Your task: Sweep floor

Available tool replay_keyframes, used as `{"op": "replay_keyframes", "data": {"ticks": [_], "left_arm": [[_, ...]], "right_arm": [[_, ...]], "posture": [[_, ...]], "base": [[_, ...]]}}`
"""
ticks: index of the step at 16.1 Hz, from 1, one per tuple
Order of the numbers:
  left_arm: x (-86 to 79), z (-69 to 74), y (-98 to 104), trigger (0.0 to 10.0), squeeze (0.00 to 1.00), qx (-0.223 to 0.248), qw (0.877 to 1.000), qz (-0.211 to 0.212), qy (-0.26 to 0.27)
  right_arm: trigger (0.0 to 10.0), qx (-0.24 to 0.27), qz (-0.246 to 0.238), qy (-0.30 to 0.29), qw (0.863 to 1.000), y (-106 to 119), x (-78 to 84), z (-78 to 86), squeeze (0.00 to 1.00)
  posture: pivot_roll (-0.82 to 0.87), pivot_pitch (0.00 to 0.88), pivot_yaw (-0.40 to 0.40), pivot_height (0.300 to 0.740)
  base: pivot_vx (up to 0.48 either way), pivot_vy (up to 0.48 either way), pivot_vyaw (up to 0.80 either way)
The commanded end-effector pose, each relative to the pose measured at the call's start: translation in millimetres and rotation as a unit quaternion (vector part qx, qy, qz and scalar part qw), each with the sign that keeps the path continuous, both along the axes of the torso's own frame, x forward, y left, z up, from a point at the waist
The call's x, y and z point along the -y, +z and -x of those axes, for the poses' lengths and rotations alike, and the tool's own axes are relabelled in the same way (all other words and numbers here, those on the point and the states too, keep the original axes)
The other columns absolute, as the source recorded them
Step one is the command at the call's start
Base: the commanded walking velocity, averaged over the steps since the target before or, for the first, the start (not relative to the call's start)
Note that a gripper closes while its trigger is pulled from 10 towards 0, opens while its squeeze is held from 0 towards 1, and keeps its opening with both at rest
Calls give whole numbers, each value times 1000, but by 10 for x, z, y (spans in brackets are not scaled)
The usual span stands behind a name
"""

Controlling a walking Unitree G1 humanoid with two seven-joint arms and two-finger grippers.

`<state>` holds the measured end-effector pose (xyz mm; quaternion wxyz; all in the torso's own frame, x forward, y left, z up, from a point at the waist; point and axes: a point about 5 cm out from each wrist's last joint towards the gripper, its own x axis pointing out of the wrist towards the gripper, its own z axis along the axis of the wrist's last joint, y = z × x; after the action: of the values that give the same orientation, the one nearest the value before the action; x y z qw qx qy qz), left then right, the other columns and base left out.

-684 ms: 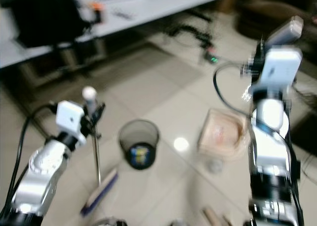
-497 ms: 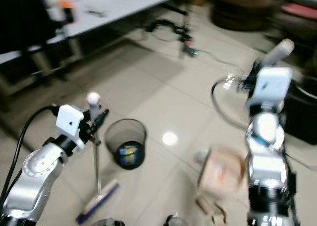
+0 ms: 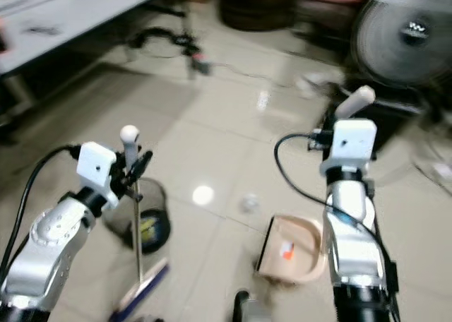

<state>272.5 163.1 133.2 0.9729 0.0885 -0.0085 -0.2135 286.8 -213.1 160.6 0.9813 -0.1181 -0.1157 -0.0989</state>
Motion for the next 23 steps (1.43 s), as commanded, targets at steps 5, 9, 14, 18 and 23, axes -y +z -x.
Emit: {"op": "replay_keyframes", "data": {"ticks": [5,9,14,18,23], "left_arm": [[-27,-76,56,10000,0,10,999,-18,48],[-74,-148,57,10000,0,45,994,-12,94],[-91,-217,73,10000,0,60,992,-8,107],[-70,-222,16,10000,0,65,992,-7,109],[-93,-235,-6,10000,0,73,989,-11,127]], "right_arm": [[10000,-5,-8,-13,1000,-26,-100,56,0],[10000,-11,-6,-10,1000,-75,-191,97,0],[10000,-6,-14,4,1000,-90,-225,99,0],[10000,-3,-6,39,999,-108,-315,90,0],[10000,5,-18,69,997,-103,-387,72,0]], "posture": [[10,106,48,740],[7,107,52,740],[4,106,54,740],[3,104,56,740],[8,95,53,740]], "base": [[0,0,-800],[0,0,-800],[0,0,-800],[296,0,0],[359,0,0]]}}
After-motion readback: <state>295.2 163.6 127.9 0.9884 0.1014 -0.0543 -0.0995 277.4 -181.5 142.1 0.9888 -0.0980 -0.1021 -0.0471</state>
